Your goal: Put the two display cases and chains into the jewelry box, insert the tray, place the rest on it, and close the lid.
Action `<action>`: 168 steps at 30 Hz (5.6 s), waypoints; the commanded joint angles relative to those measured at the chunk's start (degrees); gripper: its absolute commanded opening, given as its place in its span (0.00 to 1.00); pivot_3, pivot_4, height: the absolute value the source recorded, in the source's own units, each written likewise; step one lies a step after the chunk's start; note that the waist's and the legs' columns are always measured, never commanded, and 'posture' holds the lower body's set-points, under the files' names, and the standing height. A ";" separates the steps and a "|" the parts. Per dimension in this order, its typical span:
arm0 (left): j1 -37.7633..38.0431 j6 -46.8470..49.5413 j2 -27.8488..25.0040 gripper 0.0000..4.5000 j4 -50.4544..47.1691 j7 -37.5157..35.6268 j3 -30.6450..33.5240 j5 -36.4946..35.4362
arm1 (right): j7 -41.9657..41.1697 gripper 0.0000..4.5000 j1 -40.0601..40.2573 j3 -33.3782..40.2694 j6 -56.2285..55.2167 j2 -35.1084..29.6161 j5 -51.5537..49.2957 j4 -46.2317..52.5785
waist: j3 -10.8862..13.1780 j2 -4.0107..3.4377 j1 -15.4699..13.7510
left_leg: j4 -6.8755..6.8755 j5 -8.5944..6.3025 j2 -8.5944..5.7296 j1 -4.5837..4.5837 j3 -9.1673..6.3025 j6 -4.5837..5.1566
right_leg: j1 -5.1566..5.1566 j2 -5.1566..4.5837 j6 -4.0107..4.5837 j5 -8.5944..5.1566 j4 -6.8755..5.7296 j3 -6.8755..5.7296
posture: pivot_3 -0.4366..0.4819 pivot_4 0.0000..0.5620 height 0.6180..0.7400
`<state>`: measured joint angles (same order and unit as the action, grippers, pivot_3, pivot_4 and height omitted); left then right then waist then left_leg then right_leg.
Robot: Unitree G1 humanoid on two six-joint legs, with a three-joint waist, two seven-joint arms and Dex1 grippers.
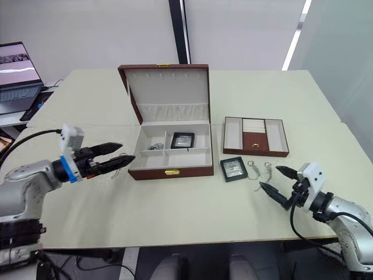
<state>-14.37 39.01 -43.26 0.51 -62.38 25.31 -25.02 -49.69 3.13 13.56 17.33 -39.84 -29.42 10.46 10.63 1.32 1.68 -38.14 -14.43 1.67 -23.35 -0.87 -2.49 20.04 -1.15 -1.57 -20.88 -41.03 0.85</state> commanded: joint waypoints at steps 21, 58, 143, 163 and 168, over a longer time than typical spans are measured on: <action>28.46 -17.77 1.68 1.00 -0.22 16.73 18.05 2.03 | -6.67 1.00 -6.55 2.14 -7.08 -2.47 4.25 -17.09 | -0.01 0.02 -0.02 | 0.19 -0.02 0.01 0.55 0.04 0.00 | -0.53 -0.04 0.06 0.02 0.11 0.01 | 0.48 0.27 1.00; 21.47 -22.27 14.16 1.00 -9.25 29.30 5.42 1.71 | -8.85 1.00 -1.29 -10.61 -1.15 2.80 -1.01 12.36 | -0.05 0.08 -0.19 | 0.20 -0.02 -0.01 0.51 0.01 -0.01 | -0.55 -0.05 0.05 0.02 0.18 0.00 | 0.48 0.27 1.00; -5.34 -1.67 -0.82 0.00 -7.61 22.17 -5.71 -9.77 | -0.99 1.00 -2.39 -11.28 -0.65 4.47 0.10 17.04 | -0.09 0.15 -0.12 | 0.42 -0.03 -0.02 0.43 -0.18 -0.04 | -0.70 -0.03 0.04 0.02 0.72 -0.23 | 0.48 0.27 1.00; -16.98 -6.37 -2.22 0.00 6.24 4.45 -21.72 -1.43 | 5.87 1.00 9.07 -9.64 -1.61 5.43 1.01 27.09 | -0.09 0.16 -0.11 | 1.08 0.01 0.00 0.40 0.00 -0.10 | -0.48 0.04 0.04 0.01 1.14 -0.08 | 0.48 0.27 1.00; -17.46 -6.17 -1.35 0.00 6.42 3.66 -21.90 -0.96 | 6.62 1.00 9.71 -9.94 -1.82 5.44 1.31 27.37 | -0.10 0.16 -0.14 | 1.07 0.01 -0.02 0.40 0.02 -0.09 | -0.49 0.02 0.04 0.01 1.12 -0.07 | 0.48 0.27 1.00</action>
<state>-30.48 33.38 -44.46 7.86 -58.20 3.13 -26.21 -43.43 12.62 2.76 16.68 -34.71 -28.11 35.64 10.54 1.47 1.54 -37.07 -14.42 1.65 -22.95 -0.86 -2.58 19.54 -1.13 -1.53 -20.87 -39.91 0.77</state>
